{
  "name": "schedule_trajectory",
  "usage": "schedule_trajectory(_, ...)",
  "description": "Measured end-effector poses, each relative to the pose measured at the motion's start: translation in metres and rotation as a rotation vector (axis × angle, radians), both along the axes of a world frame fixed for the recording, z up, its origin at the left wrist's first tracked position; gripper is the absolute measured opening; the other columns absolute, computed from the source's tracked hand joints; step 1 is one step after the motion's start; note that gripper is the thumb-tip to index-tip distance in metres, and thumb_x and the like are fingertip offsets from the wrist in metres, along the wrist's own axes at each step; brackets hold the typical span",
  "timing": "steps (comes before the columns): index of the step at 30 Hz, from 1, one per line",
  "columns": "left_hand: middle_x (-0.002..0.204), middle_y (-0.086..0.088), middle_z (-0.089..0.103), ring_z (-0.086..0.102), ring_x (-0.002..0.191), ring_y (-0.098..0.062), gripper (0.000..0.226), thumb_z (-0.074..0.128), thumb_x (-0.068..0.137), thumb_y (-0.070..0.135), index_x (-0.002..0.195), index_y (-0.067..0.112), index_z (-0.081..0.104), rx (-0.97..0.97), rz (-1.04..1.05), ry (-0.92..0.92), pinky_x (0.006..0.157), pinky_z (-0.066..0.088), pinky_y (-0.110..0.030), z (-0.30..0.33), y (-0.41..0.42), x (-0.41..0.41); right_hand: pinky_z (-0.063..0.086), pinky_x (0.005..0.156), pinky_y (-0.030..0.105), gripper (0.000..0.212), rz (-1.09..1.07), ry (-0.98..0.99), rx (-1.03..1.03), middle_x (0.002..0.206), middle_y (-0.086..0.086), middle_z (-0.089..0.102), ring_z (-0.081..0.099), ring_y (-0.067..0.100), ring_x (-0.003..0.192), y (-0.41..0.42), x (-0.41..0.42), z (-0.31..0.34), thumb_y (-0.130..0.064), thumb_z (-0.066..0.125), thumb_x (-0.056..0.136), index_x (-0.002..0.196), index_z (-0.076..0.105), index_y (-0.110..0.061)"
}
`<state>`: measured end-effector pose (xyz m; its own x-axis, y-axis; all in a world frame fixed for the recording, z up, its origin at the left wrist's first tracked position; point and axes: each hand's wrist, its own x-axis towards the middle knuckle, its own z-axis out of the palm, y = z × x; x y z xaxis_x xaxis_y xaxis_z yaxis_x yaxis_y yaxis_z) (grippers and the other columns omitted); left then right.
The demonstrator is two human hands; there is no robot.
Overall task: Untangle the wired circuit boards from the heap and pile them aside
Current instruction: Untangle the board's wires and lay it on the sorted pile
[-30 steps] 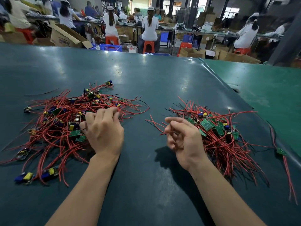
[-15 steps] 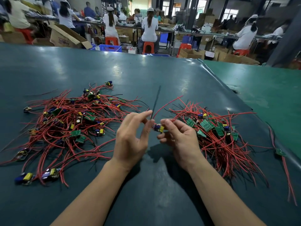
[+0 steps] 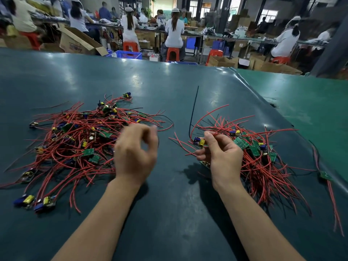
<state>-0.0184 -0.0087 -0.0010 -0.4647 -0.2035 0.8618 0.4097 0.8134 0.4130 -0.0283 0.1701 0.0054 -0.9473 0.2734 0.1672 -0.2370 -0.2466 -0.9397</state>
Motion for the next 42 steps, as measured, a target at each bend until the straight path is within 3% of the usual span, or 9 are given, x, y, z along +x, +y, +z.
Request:
schedule_trajectory(2, 0.056, 0.005, 0.047, 0.043, 0.051, -0.015, 0.035, 0.05, 0.097, 0.038, 0.068, 0.018, 0.054, -0.043, -0.214, -0.107, 0.052, 0.039, -0.031, -0.001, 0.023, 0.011, 0.048, 0.04, 0.021, 0.012, 0.033, 0.011, -0.01, 0.063, 0.002, 0.066, 0.061, 0.016, 0.044, -0.001, 0.001, 0.0, -0.007, 0.065, 0.093, 0.081, 0.065, -0.008)
schedule_trajectory(4, 0.058, 0.005, 0.055, 0.049, 0.049, -0.014, 0.03, 0.056, 0.092, 0.045, 0.086, 0.017, 0.065, 0.03, -0.268, -0.307, 0.052, 0.044, -0.03, -0.004, 0.039, 0.013, 0.048, 0.042, 0.021, 0.008, 0.103, 0.023, 0.013, 0.068, 0.004, 0.07, 0.064, 0.016, 0.049, -0.004, 0.003, -0.002, -0.006, 0.066, 0.092, 0.084, 0.068, -0.008)
schedule_trajectory(8, 0.08, -0.005, 0.069, 0.057, 0.053, -0.025, 0.03, 0.072, 0.085, 0.029, 0.108, 0.012, 0.063, 0.513, -0.543, -0.554, 0.051, 0.049, -0.035, -0.002, 0.037, 0.004, 0.05, 0.045, 0.021, 0.006, 0.206, -0.002, 0.054, 0.075, 0.007, 0.074, 0.072, 0.02, 0.062, -0.007, 0.005, -0.002, -0.008, 0.069, 0.089, 0.085, 0.072, -0.01)
schedule_trajectory(11, 0.074, -0.005, 0.071, 0.055, 0.05, -0.014, 0.032, 0.07, 0.077, 0.029, 0.095, 0.003, 0.068, 0.715, -0.766, -0.621, 0.049, 0.045, -0.021, -0.002, 0.033, 0.002, 0.052, 0.049, 0.021, 0.012, 0.214, 0.008, 0.06, 0.075, 0.006, 0.074, 0.073, 0.02, 0.065, -0.006, 0.003, 0.0, -0.005, 0.068, 0.088, 0.082, 0.075, -0.013)
schedule_trajectory(15, 0.071, -0.003, 0.068, 0.059, 0.06, -0.015, 0.016, 0.073, 0.078, 0.017, 0.088, 0.006, 0.068, 0.876, -0.792, -0.622, 0.058, 0.047, -0.024, -0.004, 0.035, -0.001, 0.052, 0.051, 0.021, 0.013, 0.186, 0.013, 0.093, 0.075, 0.001, 0.074, 0.072, 0.013, 0.07, -0.005, 0.004, 0.001, -0.004, 0.07, 0.087, 0.082, 0.075, -0.015)
schedule_trajectory(20, 0.065, -0.003, 0.063, 0.059, 0.059, -0.014, 0.023, 0.076, 0.065, 0.029, 0.075, 0.011, 0.067, 1.05, -0.831, -0.613, 0.06, 0.047, -0.021, -0.002, 0.031, -0.002, 0.048, 0.043, 0.021, 0.013, 0.184, -0.11, -0.039, 0.07, 0.003, 0.072, 0.065, 0.011, 0.058, -0.006, 0.004, 0.001, -0.011, 0.074, 0.084, 0.072, 0.076, -0.015)
schedule_trajectory(27, 0.056, -0.004, 0.054, 0.046, 0.049, -0.014, 0.018, 0.072, 0.066, 0.022, 0.062, 0.009, 0.06, 1.058, -0.935, -0.88, 0.051, 0.037, -0.021, 0.001, 0.028, -0.001, 0.043, 0.042, 0.019, 0.005, 0.339, -0.109, 0.068, 0.066, -0.001, 0.067, 0.055, 0.007, 0.05, -0.004, 0.006, 0.003, -0.016, 0.074, 0.08, 0.08, 0.079, -0.018)
schedule_trajectory(34, 0.062, 0.0, 0.056, 0.051, 0.054, -0.012, 0.012, 0.07, 0.079, 0.014, 0.074, 0.009, 0.06, 1.181, -0.858, -0.699, 0.054, 0.044, -0.019, -0.003, 0.032, -0.005, 0.042, 0.04, 0.019, 0.016, 0.198, -0.148, 0.032, 0.072, 0.005, 0.072, 0.058, 0.009, 0.052, -0.012, 0.005, -0.002, -0.018, 0.069, 0.09, 0.078, 0.076, -0.011)
schedule_trajectory(42, 0.061, -0.002, 0.057, 0.052, 0.054, -0.014, 0.017, 0.075, 0.064, 0.025, 0.063, 0.013, 0.064, 1.123, -0.842, -0.693, 0.055, 0.045, -0.021, -0.005, 0.035, -0.005, 0.042, 0.038, 0.021, 0.021, 0.133, -0.128, 0.117, 0.068, -0.002, 0.067, 0.055, 0.008, 0.049, -0.014, 0.002, -0.003, -0.014, 0.058, 0.098, 0.083, 0.073, -0.012)
